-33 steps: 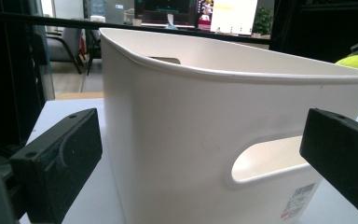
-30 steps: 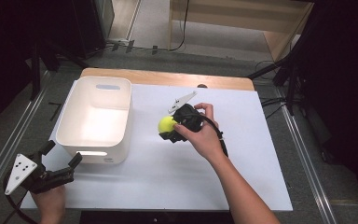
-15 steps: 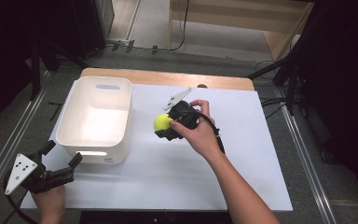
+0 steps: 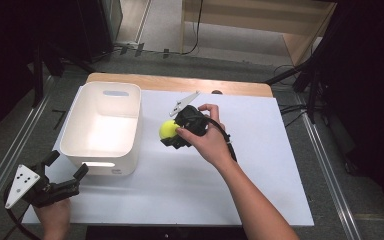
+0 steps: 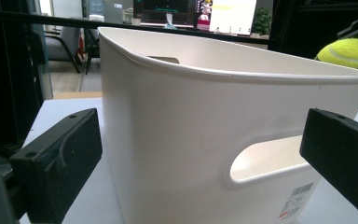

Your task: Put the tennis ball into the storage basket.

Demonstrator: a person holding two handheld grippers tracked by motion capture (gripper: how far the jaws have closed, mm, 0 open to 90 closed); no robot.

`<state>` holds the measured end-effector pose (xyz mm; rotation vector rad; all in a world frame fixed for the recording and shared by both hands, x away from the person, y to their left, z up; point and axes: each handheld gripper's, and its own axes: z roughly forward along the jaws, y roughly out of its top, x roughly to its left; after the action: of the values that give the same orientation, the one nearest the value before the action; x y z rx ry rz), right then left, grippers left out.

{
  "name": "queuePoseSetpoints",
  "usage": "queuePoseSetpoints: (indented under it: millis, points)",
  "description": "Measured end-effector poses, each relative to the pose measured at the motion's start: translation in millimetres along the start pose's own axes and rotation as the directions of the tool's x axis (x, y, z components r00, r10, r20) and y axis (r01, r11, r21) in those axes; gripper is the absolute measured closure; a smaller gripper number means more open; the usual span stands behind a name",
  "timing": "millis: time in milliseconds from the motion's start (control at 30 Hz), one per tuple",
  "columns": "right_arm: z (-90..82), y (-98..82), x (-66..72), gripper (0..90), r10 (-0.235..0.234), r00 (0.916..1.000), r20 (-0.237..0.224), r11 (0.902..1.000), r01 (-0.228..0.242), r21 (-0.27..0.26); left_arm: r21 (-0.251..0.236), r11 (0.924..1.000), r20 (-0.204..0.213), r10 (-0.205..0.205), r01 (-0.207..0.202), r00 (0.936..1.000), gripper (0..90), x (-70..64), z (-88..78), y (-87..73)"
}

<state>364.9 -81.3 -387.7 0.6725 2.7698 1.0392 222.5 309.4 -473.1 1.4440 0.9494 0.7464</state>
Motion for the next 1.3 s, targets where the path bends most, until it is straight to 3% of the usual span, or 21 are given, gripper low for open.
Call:
queuePoseSetpoints:
  millis: [1300]
  points:
    - [5.7,43.9,7.3,22.4,-0.057,0.9980,-0.027,0.9982,0.057,-0.022,0.003,1.0000,0.004,0.002,-0.002,1.0000,0.0,0.5,0.0,0.1]
